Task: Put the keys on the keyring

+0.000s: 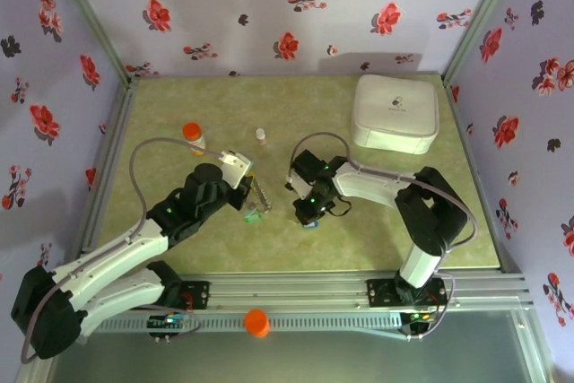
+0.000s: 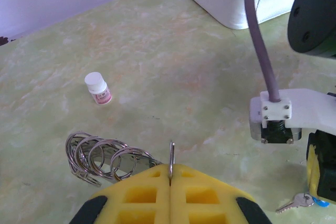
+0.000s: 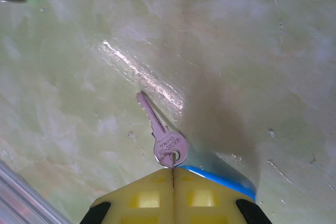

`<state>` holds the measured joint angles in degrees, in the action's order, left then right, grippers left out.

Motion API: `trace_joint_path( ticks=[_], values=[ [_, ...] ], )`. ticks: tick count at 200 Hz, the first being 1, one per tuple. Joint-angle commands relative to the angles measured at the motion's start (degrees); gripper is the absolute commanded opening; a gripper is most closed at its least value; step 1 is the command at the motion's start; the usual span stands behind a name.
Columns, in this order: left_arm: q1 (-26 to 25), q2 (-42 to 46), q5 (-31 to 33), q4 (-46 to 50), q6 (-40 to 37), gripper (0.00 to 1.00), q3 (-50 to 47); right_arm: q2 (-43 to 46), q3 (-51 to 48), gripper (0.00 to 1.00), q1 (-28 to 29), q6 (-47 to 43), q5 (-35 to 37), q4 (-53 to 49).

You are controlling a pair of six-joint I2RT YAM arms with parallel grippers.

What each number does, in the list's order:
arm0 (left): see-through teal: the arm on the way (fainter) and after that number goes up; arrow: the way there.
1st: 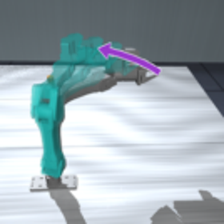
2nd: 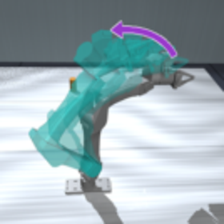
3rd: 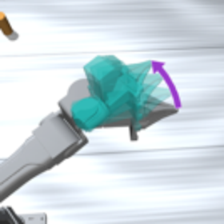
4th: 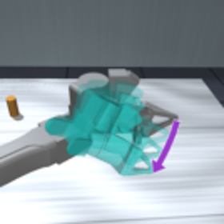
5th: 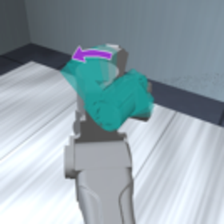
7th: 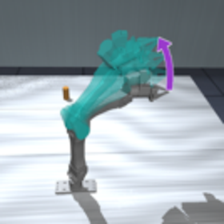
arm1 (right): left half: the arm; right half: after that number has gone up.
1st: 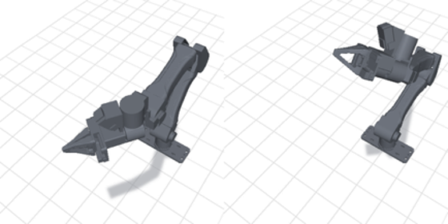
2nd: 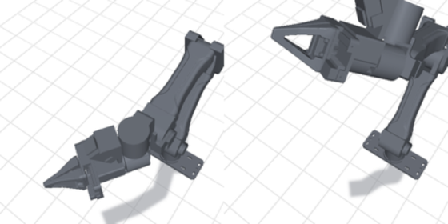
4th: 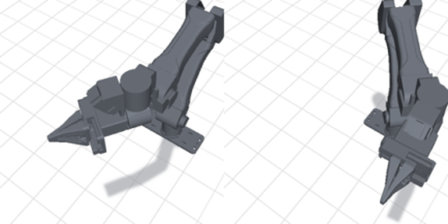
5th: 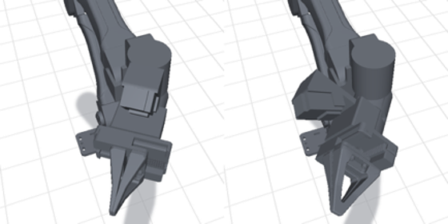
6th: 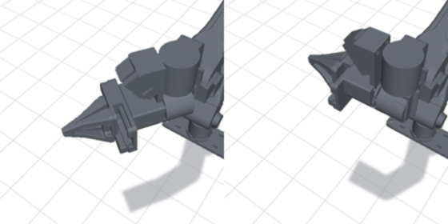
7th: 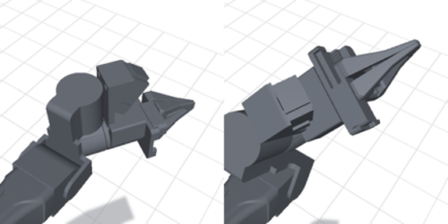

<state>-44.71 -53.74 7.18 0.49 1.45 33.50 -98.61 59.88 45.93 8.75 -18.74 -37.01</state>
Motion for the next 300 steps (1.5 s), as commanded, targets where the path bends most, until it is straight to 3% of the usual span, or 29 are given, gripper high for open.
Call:
trace_joint_path(
  ticks=[1, 34, 90, 142, 219, 300],
  values=[
    [0.14, 0.79, -0.86, -1.81, -0.78, 0.00, 2.00, -1.81, 1.99, 0.00, -0.38, -1.23, 1.41, -1.37],
    [0.15, 1.04, -0.63, -1.81, -0.85, 0.00, 1.77, -3.05, 2.61, 0.01, -0.53, -0.59, 1.96, -0.35],
    [0.14, 0.83, -0.48, -1.90, -0.88, 0.00, 1.64, -1.90, 1.47, 0.22, -0.50, 0.96, 1.28, 0.78],
    [0.15, 1.01, -0.39, -1.82, -0.95, 0.00, 1.56, 0.33, -0.40, 0.28, -0.45, 2.57, 1.19, 1.96],
    [0.15, 1.35, -0.32, -1.72, -0.84, 0.00, 1.32, 2.16, -2.23, 0.29, 1.28, 4.10, 4.84, 4.16],
    [0.19, 1.76, -0.32, -1.37, -0.84, 0.00, 1.30, -0.87, 0.13, 0.21, 2.39, 3.55, 5.70, 2.75]
  ],
)
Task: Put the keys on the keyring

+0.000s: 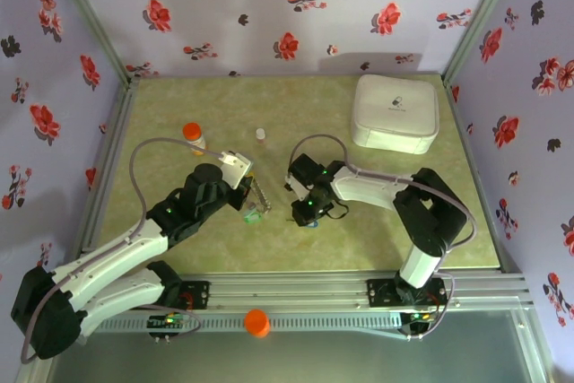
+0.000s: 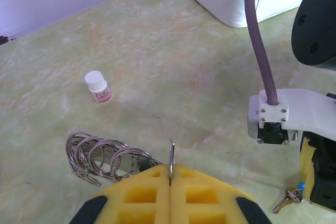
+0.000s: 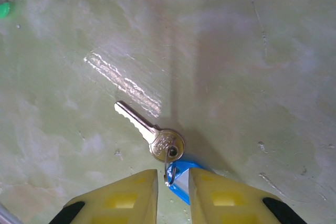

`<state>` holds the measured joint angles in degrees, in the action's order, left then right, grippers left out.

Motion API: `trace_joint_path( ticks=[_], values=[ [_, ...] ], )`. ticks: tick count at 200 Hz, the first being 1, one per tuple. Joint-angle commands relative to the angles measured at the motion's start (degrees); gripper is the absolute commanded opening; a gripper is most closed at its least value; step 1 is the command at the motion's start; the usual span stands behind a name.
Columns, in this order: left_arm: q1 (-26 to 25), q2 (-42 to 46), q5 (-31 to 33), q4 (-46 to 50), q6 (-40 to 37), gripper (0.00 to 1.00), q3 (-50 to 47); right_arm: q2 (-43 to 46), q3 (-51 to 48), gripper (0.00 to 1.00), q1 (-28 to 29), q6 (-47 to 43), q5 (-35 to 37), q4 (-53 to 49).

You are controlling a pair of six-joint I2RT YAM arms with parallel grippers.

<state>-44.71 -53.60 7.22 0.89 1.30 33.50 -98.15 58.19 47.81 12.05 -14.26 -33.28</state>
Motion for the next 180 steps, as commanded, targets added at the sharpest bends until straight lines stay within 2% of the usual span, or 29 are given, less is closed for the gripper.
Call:
trace_joint_path(
  ticks=[1, 88, 123, 155, 180],
  values=[
    [0.21, 1.60, -0.37, -1.76, -0.69, 0.00, 1.35, -1.34, 1.83, 0.21, 0.52, 0.29, 1.19, -0.99],
    [0.10, 1.73, -0.37, -1.68, -1.01, 0.00, 1.30, -2.25, 2.57, 0.12, 1.05, 0.34, 1.42, -1.29],
    [0.16, 1.73, -0.37, -1.37, -1.06, 0.00, 1.39, -1.93, 2.70, 0.00, 1.01, 0.30, 1.78, -1.51],
    [0.15, 1.88, -0.36, -1.24, -1.30, 0.00, 1.56, 0.03, 1.97, 0.00, 1.09, -0.14, 2.60, -1.50],
    [0.15, 1.88, -0.37, -1.15, -1.64, 0.00, 1.74, 6.17, -1.24, 0.00, 1.14, -1.93, 3.21, 1.89]
  ],
)
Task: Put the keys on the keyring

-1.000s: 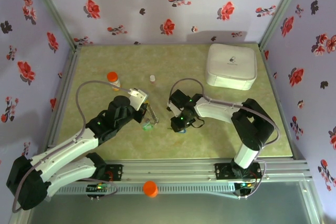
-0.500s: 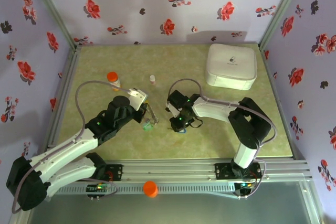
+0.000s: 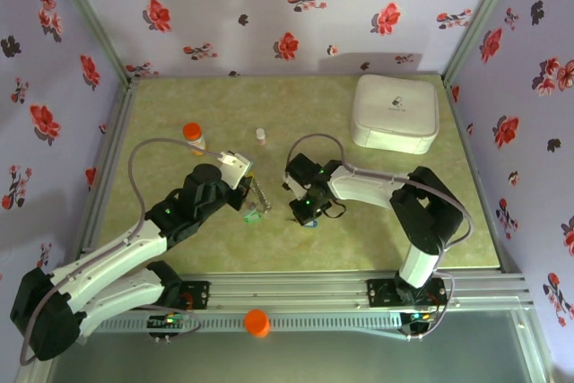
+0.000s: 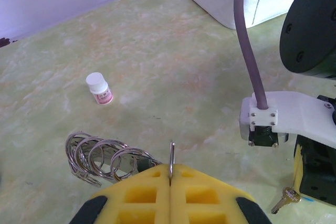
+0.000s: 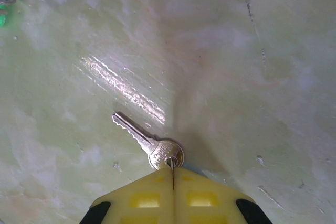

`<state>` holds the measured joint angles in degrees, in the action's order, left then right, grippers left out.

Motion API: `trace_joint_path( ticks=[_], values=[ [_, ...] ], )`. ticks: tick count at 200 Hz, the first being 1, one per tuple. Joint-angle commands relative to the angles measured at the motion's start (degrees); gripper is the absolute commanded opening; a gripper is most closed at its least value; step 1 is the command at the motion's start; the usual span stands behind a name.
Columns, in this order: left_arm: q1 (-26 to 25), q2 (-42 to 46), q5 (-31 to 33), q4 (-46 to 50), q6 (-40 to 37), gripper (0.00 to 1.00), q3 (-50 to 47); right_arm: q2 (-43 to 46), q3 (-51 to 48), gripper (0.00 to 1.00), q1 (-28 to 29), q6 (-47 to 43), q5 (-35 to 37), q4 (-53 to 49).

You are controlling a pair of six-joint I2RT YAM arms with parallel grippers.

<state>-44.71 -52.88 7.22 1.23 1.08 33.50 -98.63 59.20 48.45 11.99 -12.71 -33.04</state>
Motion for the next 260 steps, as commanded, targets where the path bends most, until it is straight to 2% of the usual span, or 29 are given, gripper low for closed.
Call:
trace_joint_path(
  ticks=[1, 35, 70, 110, 132, 153, 179, 210, 215, 260],
  values=[
    [0.15, 1.18, -0.37, -1.50, -1.43, 0.00, 1.70, 6.65, -2.25, 0.00, 0.51, -1.86, 1.66, 1.65],
    [0.15, 1.20, -0.73, -2.34, -2.29, 0.00, 1.78, 18.87, -8.75, 0.00, 0.38, -5.06, 0.33, 8.80],
    [0.05, 1.19, -3.72, -3.84, -3.18, 0.00, 1.76, 26.68, -11.36, 0.00, 0.10, -9.66, -2.40, 11.69],
    [-0.03, 0.91, -13.28, -7.22, -4.53, 0.00, 1.23, 34.81, -13.03, 0.00, -0.02, -18.54, -6.25, 14.71],
    [-0.09, 0.25, -19.15, -8.93, -4.15, 0.00, 1.13, 39.12, -13.10, 0.00, -0.02, -23.07, -3.86, 15.05],
    [-0.12, -0.54, -21.43, -10.36, -2.35, 0.00, 1.21, 42.38, -13.10, 0.00, 0.62, -28.85, -1.92, 16.87],
    [-0.12, -2.37, -23.56, -8.80, -0.57, 0.00, 2.66, 44.15, -13.29, 0.00, 1.93, -34.00, -2.02, 22.16],
    [-0.20, -3.15, -25.68, -9.06, 0.36, 0.00, 2.84, 43.70, -12.10, 0.00, 3.30, -45.13, 2.52, 21.16],
    [-0.20, -3.13, -25.61, -8.91, 2.34, 0.00, 3.04, 43.58, -11.93, 0.00, 3.48, -46.75, 2.83, 20.96],
    [-0.20, -3.70, -27.56, -7.42, 5.80, 0.00, 4.20, 42.37, -12.68, 0.00, 6.71, -53.64, 6.35, 23.37]
  ],
)
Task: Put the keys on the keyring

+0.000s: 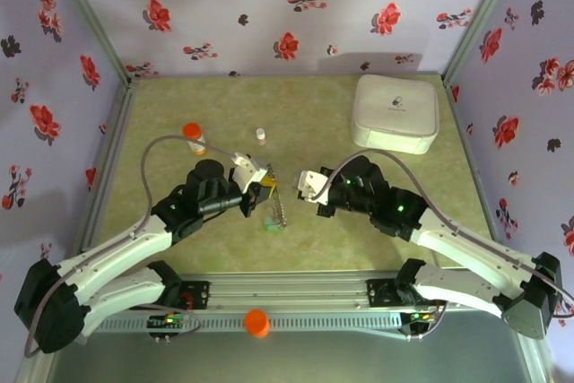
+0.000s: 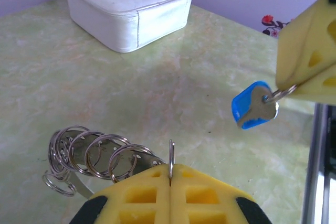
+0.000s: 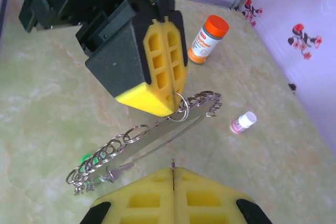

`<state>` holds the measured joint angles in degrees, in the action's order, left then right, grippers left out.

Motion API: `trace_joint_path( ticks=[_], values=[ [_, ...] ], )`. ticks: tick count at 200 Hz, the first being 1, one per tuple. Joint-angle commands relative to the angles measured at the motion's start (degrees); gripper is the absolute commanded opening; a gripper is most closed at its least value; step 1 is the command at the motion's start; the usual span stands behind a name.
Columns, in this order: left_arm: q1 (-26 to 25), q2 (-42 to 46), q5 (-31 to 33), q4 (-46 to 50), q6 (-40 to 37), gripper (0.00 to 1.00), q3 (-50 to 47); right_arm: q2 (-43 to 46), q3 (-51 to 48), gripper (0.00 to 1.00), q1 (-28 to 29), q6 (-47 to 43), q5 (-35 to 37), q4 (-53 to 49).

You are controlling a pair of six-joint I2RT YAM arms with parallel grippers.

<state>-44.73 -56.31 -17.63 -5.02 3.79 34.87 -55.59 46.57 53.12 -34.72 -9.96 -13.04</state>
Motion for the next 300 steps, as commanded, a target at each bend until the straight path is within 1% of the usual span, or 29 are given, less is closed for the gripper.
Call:
trace_joint_path(
  ticks=[1, 23, 47, 70, 74, 90, 107, 153, 209, 265, 300],
  values=[
    [-0.18, -0.28, -2.74, -1.15, 3.12, 0.00, 2.83, -0.71, -0.06, 0.00, 2.10, -6.98, 3.66, 3.37],
    [-0.69, 0.20, -2.51, -2.12, 1.23, 0.00, 1.99, -1.56, 0.10, 0.00, 2.34, -3.80, 3.72, 4.99],
    [-0.88, 0.70, -1.61, -3.47, -0.43, 0.00, 1.12, -1.83, -1.33, 0.00, 2.23, 2.37, 2.93, 8.53],
    [-1.37, 1.13, -1.62, -5.42, -1.59, 0.00, -0.01, -2.19, -3.15, 0.00, 2.18, 8.32, 3.51, 11.60],
    [-1.43, 1.16, -1.61, -5.68, -3.33, 0.00, -0.20, -2.19, -3.54, 0.00, 2.22, 9.34, 3.62, 12.40],
    [-1.67, 1.20, -1.62, -6.87, -4.64, 0.00, -0.80, -1.59, -5.22, 0.00, 2.19, 13.85, 4.49, 15.21],
    [-1.94, 0.98, -1.23, -8.10, -5.63, 0.00, -1.50, -1.10, -6.63, 0.00, 2.23, 17.00, 4.81, 16.79],
    [-2.20, 0.32, -0.67, -9.28, -6.62, 0.00, -1.81, 1.17, -10.18, 0.00, 1.99, 21.15, 6.35, 19.45],
    [-2.63, -0.34, -0.74, -11.84, -6.10, 0.00, -2.78, 1.90, -13.50, 0.00, 0.30, 26.13, 0.80, 26.35],
    [-3.25, -0.88, -0.74, -11.69, -5.73, 0.00, -2.69, -0.30, -13.83, 0.00, 0.27, 28.48, -0.97, 31.52],
    [-3.27, -0.95, -0.67, -11.40, -5.90, 0.00, -2.31, -0.67, -13.69, 0.00, 0.27, 28.11, -0.97, 30.41]
  ],
)
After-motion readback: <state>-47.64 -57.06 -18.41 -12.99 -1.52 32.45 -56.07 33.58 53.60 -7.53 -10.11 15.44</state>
